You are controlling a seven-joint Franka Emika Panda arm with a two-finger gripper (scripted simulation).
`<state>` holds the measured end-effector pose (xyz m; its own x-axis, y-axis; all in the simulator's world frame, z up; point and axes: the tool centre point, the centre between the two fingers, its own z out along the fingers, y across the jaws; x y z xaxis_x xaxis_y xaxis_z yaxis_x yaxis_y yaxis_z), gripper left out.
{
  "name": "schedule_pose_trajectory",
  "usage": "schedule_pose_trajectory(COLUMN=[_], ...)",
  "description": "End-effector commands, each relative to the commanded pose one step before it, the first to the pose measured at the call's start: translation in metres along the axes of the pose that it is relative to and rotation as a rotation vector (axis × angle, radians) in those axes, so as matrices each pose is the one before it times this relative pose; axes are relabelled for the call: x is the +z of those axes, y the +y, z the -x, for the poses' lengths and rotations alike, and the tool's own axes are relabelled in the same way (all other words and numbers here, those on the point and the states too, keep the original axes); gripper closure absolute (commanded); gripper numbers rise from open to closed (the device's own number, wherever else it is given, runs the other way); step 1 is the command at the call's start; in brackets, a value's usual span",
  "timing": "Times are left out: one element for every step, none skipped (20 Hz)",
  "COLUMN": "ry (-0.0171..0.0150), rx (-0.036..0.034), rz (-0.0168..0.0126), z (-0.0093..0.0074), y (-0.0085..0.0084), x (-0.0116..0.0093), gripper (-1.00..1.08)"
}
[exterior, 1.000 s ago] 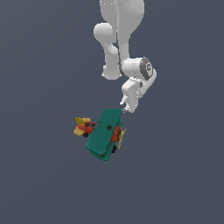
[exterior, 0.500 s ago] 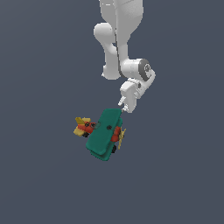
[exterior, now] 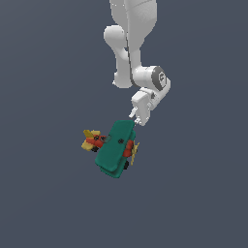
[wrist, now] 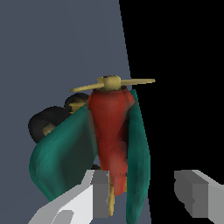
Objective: Pick up the object and move it to a goal position.
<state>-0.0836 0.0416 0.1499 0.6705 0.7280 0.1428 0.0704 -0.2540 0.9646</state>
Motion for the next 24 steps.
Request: schedule_pose_trajectory(ry=[-0.00099, 0.0, -0.00049, 0.0, -0.0005, 0.0, 0.0, 0.0, -0.00064, 0.0, 0.0, 0.00008, 0.0, 0.0, 0.0, 0.0, 0.0, 0.0, 0.0, 0.0, 0.0, 0.0, 0.0, 0.0], rx=[-0.00032, 0.0, -0.00034, 0.0, -0.00033, 0.0, 0.0, 0.0, -0.0002, 0.0, 0.0, 0.0004, 0.0, 0.0, 0.0, 0.0, 0.0, 0.0, 0.0, 0.0, 0.0, 0.0, 0.0, 0.0], rz=[-0.00019, 0.0, -0.00035, 0.0, -0.00035, 0.0, 0.0, 0.0, -0.00015, 0.0, 0.0, 0.00056, 0.0, 0.0, 0.0, 0.0, 0.0, 0.0, 0.0, 0.0, 0.0, 0.0, 0.0, 0.0], z=[0.00058, 0.00019, 0.00033, 0.00024, 0.00034, 0.00015, 0.00007, -0.00001, 0.0001, -0.00017, -0.0002, -0.00014, -0.00007, 0.0, 0.0, 0.0, 0.0, 0.0, 0.0, 0.0, 0.0, 0.0, 0.0, 0.00015], y=[-0.00017, 0.00002, -0.00023, 0.00003, -0.00023, 0.00001, -0.00001, -0.00003, -0.00019, -0.00007, -0.00007, 0.00031, -0.00002, 0.0, 0.0, 0.0, 0.0, 0.0, 0.0, 0.0, 0.0, 0.0, 0.0, 0.00009], x=[0.00493, 0.00276, 0.00344, 0.00362, 0.00388, 0.00321, 0.0028, 0.00238, 0.00225, 0.00155, 0.00112, 0.00055, 0.00023, 0.0, 0.0, 0.0, 0.0, 0.0, 0.0, 0.0, 0.0, 0.0, 0.0, -0.00038], gripper=[-0.2, -0.2, -0.2, -0.2, -0.2, -0.2, -0.2, -0.2, -0.2, -0.2, -0.2, -0.2, -0.2, 1.08, 1.08, 1.08, 1.08, 1.08, 1.08, 1.08, 1.08, 1.08, 1.08, 1.08])
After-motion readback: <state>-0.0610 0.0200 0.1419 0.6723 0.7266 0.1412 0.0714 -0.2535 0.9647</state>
